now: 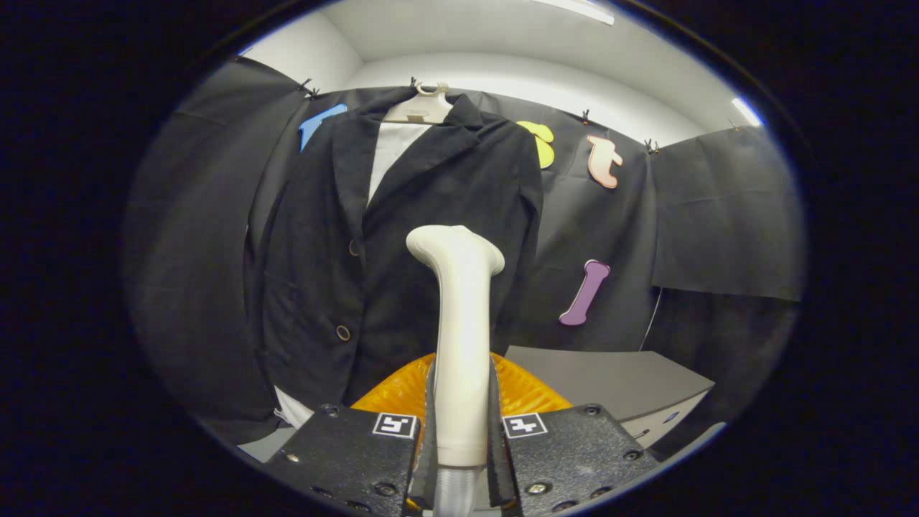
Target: Iron the clothes twice with a garment steamer, once on the left side and once on the right side.
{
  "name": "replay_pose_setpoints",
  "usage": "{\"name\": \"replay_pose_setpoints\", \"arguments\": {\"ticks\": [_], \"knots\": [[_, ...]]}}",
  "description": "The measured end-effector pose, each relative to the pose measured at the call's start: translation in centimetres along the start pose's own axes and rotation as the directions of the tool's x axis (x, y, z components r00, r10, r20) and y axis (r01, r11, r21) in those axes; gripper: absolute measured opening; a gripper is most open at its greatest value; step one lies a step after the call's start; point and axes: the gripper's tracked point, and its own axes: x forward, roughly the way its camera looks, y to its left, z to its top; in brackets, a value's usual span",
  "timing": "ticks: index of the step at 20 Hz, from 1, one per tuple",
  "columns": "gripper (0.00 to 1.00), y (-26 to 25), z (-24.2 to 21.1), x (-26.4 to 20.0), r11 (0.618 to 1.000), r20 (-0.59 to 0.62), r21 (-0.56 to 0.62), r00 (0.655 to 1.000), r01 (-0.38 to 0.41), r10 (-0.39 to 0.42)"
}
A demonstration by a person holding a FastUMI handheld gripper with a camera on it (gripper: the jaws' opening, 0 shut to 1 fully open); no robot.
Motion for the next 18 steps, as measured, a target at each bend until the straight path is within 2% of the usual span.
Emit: {"name": "replay_pose_setpoints", "arguments": {"ticks": [18], "knots": [[0.30, 2.7, -10.1, -1.8, 0.996, -0.172, -0.082, 0.985, -0.031, 0.016]]}}
